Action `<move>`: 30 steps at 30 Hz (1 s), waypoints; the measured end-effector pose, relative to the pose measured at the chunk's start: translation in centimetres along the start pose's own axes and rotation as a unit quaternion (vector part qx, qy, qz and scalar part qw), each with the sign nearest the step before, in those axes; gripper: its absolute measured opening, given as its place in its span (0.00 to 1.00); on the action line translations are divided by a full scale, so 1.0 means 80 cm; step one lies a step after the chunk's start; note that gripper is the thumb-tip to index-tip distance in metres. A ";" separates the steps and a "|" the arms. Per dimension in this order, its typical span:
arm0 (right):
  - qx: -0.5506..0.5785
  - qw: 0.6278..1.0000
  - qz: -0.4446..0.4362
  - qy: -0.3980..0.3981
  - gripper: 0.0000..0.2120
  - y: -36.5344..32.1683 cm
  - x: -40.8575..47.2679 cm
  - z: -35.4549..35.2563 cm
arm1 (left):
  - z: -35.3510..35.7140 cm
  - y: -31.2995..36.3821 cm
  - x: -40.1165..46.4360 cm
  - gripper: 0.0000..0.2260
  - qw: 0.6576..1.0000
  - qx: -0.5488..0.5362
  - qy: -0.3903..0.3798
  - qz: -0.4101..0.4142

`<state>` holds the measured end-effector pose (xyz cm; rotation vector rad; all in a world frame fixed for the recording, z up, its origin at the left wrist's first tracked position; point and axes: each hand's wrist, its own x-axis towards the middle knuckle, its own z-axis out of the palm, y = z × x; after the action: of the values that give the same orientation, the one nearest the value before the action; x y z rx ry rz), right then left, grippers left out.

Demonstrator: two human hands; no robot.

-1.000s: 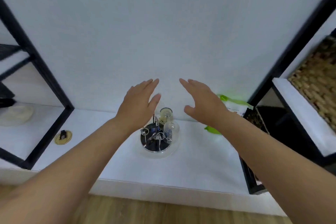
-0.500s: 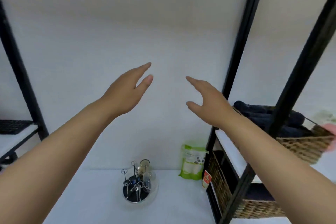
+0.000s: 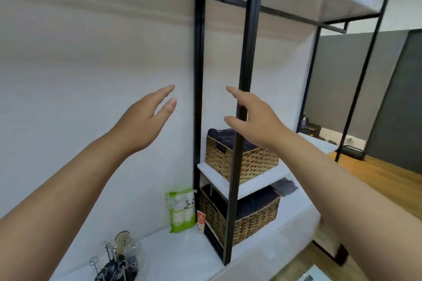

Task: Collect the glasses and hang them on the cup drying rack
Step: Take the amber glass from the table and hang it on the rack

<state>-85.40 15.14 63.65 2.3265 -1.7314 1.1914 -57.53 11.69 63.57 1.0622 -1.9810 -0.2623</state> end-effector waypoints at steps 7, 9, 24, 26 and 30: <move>-0.052 0.993 0.084 0.066 0.33 0.041 -0.106 -0.091 | 0.111 0.085 0.014 0.24 0.990 -0.091 -0.057 0.087; -0.054 0.988 0.107 0.100 0.33 0.058 -0.139 -0.125 | 0.145 0.113 0.019 0.24 0.985 -0.119 -0.061 0.111; -0.134 0.897 0.316 0.278 0.30 0.212 -0.412 -0.380 | 0.477 0.428 0.015 0.22 0.899 -0.292 -0.220 0.239; -0.134 0.883 0.341 0.293 0.30 0.236 -0.447 -0.407 | 0.520 0.472 0.008 0.23 0.882 -0.314 -0.248 0.250; -0.144 0.854 0.380 0.325 0.29 0.280 -0.513 -0.456 | 0.597 0.555 -0.008 0.24 0.853 -0.341 -0.294 0.264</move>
<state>-128.40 55.42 57.07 0.8653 -2.3266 1.4045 -119.69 30.23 57.22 -0.0606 -2.3258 -0.9866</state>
